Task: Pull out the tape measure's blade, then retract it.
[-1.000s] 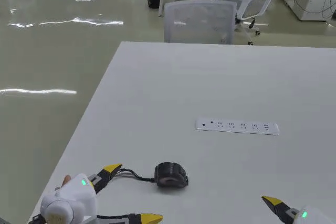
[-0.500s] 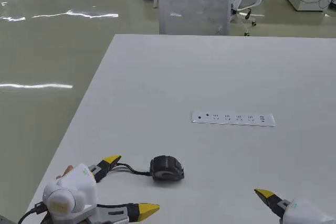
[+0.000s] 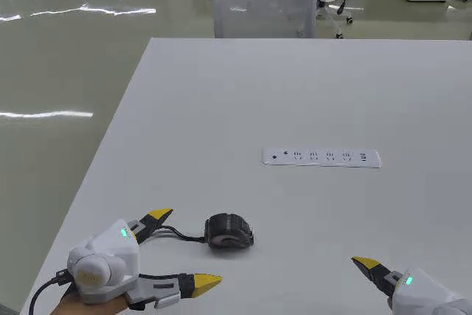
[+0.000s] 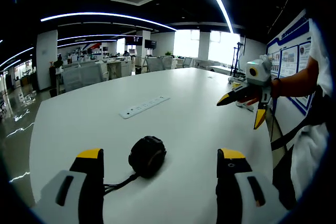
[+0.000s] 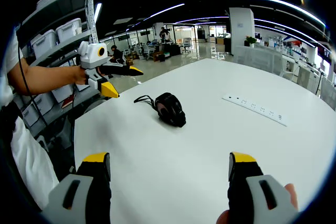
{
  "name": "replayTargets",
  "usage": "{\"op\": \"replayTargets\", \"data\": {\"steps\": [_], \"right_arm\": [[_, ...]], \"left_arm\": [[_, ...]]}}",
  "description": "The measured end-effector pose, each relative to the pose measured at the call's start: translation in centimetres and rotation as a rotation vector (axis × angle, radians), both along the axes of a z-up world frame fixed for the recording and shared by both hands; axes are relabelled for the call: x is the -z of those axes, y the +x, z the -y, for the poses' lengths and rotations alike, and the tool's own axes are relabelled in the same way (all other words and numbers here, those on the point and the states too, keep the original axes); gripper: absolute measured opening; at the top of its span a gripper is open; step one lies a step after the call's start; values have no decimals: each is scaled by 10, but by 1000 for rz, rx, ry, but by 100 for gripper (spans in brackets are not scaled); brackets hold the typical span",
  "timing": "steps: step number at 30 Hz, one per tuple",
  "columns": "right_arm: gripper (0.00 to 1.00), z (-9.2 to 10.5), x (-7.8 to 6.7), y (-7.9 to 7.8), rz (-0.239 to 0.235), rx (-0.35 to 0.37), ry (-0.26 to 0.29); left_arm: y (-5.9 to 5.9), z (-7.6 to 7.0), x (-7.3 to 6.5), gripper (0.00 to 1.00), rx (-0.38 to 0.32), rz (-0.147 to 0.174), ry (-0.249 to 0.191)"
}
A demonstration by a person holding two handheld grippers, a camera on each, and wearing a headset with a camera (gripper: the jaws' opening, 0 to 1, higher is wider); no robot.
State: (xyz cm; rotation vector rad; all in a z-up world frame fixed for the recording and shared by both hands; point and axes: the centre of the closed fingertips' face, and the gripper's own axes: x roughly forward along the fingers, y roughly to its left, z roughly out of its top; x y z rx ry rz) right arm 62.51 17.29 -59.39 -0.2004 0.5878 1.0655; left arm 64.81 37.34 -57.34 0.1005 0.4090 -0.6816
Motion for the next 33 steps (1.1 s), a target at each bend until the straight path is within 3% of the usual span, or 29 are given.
{"op": "replayTargets", "data": {"steps": [8, 20, 24, 33], "right_arm": [[95, -6, 3, 0, -9, -6, -9], [95, -15, 7, -2, -22, -7, -17], [95, -18, 9, -3, -27, -7, -21], [95, -26, 12, -5, -38, -12, -22]], "left_arm": [[12, -3, 11, 81, 37, -6, -1], [21, -6, 38, 71, 124, -46, 23], [21, -3, 44, 67, 172, -38, 45], [30, -3, 52, 60, 223, -24, 39]]}}
